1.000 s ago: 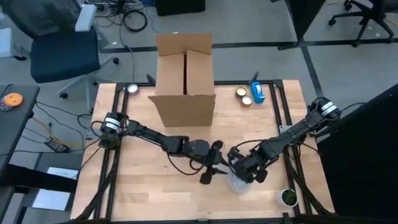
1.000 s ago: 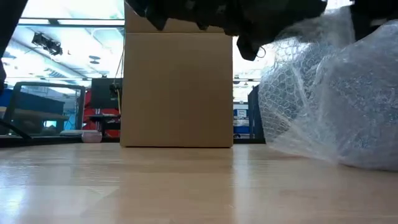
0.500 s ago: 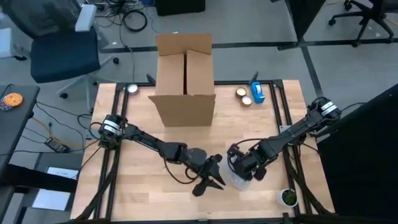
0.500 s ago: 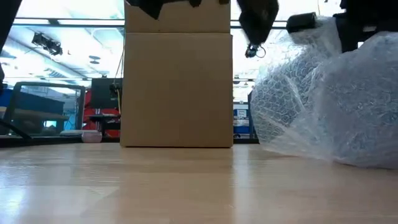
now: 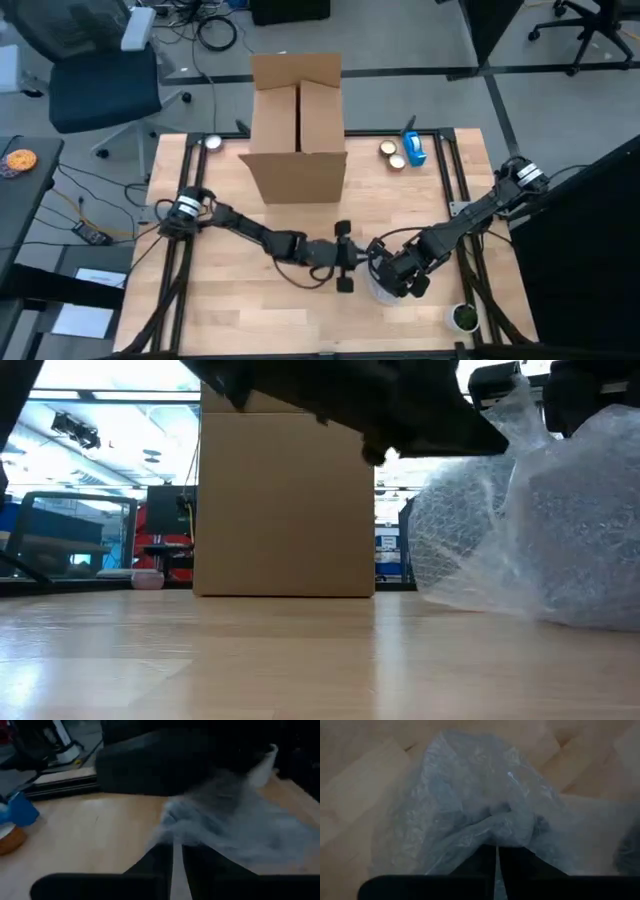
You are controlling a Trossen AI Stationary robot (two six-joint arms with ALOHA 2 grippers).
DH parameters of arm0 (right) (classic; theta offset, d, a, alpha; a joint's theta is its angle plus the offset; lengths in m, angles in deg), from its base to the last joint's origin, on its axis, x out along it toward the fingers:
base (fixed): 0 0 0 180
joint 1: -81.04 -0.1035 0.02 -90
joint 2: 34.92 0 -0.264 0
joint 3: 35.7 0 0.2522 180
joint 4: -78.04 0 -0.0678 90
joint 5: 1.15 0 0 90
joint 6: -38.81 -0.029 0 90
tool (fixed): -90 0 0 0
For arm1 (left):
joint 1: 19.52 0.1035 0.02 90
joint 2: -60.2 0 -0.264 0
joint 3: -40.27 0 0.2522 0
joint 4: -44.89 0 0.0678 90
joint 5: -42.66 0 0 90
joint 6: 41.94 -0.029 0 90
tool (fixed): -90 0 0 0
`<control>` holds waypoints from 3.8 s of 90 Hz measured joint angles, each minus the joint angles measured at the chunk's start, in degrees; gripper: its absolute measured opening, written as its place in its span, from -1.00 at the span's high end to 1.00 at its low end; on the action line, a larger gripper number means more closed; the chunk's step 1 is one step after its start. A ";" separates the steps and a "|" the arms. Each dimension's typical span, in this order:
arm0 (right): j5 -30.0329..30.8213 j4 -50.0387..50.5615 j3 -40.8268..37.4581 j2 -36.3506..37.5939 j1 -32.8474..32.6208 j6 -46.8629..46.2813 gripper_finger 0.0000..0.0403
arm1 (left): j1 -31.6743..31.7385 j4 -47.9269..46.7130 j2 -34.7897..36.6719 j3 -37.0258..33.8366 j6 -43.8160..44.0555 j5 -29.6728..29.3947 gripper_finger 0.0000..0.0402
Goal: Wrap mug
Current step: Wrap the blue mug with bubble wrap
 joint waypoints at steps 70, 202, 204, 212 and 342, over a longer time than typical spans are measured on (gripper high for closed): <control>-1.42 9.68 7.72 0.30 -4.81 -18.80 1.00 | 2.09 6.46 -2.33 1.09 5.58 11.30 0.87; -1.47 -2.83 -0.96 -6.89 13.49 -76.25 1.00 | -13.61 -35.52 16.36 3.58 9.89 -10.77 0.87; -0.48 -3.51 -0.97 -6.92 14.08 -79.11 1.00 | -13.80 -35.58 16.36 3.58 10.03 -11.42 0.87; 1.62 -7.63 -1.04 -7.00 16.85 -85.49 1.00 | -14.19 -35.30 16.36 3.58 10.11 -12.59 0.87; 16.22 15.98 17.27 4.26 11.37 -90.03 1.00 | -13.31 -16.64 16.40 -7.17 13.34 -29.74 0.87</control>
